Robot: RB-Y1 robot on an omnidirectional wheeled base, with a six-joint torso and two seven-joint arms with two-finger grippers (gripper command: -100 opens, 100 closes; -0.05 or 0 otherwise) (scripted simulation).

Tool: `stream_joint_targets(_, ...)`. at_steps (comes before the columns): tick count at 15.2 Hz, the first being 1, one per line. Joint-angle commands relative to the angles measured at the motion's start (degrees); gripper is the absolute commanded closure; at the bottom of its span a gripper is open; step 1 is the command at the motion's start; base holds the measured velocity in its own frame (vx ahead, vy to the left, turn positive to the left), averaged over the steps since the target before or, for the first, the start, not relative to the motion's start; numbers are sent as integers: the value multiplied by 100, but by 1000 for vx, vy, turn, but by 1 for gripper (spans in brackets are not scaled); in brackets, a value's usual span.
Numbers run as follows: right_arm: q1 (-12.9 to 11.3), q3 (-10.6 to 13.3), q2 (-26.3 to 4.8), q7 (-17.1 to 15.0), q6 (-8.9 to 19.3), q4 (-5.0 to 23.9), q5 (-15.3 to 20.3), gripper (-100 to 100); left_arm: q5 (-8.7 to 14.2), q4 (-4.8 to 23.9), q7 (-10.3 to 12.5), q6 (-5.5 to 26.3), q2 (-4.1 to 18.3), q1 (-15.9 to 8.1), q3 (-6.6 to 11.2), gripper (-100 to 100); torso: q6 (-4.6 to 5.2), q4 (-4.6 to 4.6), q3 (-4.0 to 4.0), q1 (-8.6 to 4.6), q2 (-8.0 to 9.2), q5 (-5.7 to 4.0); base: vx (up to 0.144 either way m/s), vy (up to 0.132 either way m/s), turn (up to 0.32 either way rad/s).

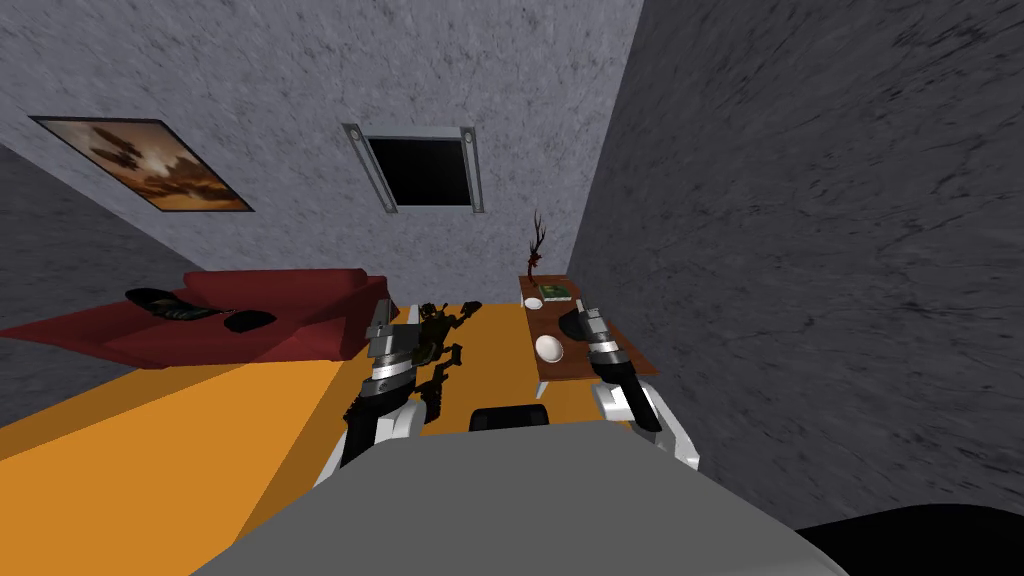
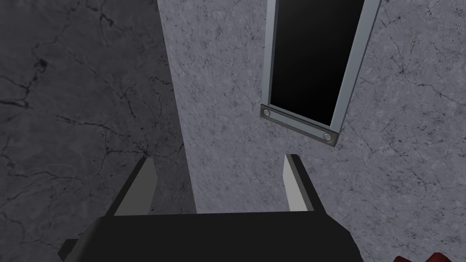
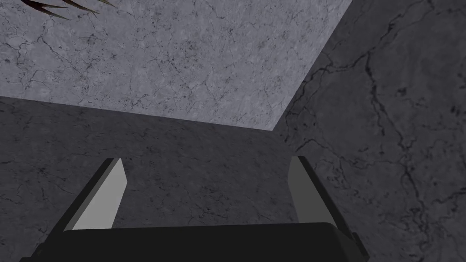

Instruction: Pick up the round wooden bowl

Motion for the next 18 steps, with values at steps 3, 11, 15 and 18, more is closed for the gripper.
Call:
stream_joint_targets(3, -96, 111, -238, 116, 105, 470, 236, -100, 0, 0, 0, 0, 0, 0, 0, 0, -1, 0, -2, -1, -3, 0, 6, 53, 71)
stream_joint_targets(11, -247, 428, -705, 413, 326, 1412, 846, -100, 0, 0, 0, 0, 0, 0, 0, 0, 0, -1, -4, -3, -6, 0, 11, 45, 92)
stream_joint_targets(15, -288, 515, -816, 495, 387, 1846, 1014, -100, 0, 0, 0, 0, 0, 0, 0, 0, 0, -2, -5, -8, -9, -1, 22, 38, 74)
stream_joint_targets(18, -330, 604, -924, 578, 449, 2149, 1185, -100, 0, 0, 0, 0, 0, 0, 0, 0, 1, -2, -6, -7, -11, -1, 27, 36, 90)
